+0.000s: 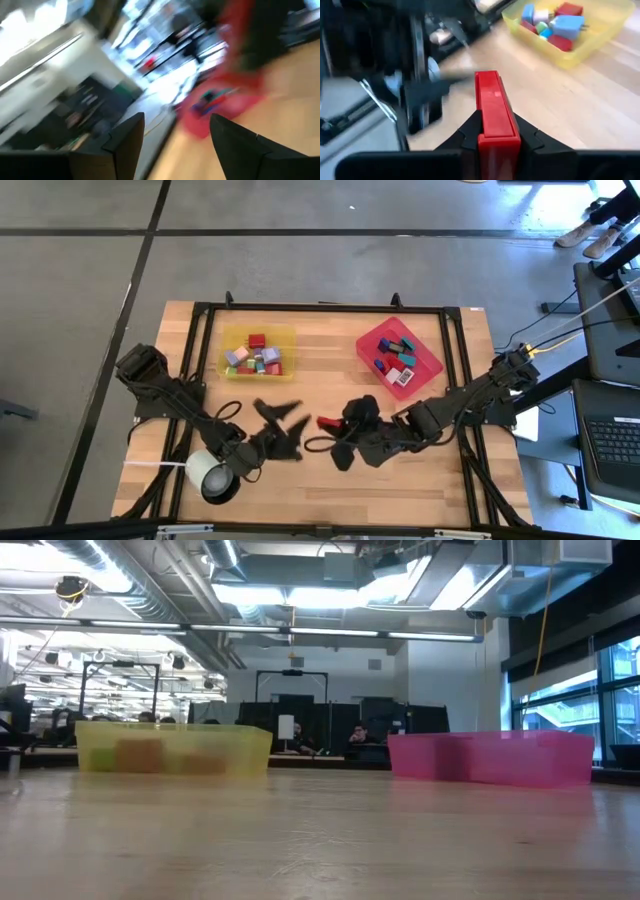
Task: Pick & Place Office items
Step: Put the red digital clock into the pink bin
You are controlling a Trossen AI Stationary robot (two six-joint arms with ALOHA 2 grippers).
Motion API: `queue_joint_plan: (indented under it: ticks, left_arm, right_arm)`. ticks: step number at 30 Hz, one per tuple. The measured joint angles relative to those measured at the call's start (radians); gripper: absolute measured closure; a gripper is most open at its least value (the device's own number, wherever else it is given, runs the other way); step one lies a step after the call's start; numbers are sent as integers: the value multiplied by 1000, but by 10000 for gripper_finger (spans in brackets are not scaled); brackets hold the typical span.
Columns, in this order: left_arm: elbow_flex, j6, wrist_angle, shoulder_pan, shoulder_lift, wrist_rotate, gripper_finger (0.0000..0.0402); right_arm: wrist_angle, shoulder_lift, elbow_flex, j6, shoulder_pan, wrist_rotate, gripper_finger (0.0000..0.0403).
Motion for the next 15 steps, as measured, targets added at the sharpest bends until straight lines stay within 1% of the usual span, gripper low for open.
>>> queue_joint_plan:
  ticks: [3,4,6,9,11,15]
  left_arm:
    - [2,34,-1,4,-3,-171,179]
    - [1,49,-1,6,-3,-193,180]
    - [1,62,-1,13,-3,-193,181]
    - [1,68,-1,19,-3,-190,182]
    - [1,67,-1,29,-3,-190,182]
    - [1,82,-1,54,-3,-182,183]
  right_arm:
    - [-81,-29,0,-3,-28,-52,343]
    - [-126,-45,0,-3,-39,-57,341]
    - [-245,-86,0,19,-69,-42,336]
    - [-438,-138,0,100,-109,15,333]
    - [-573,-167,0,165,-130,26,335]
    - [-775,-199,0,265,-180,38,339]
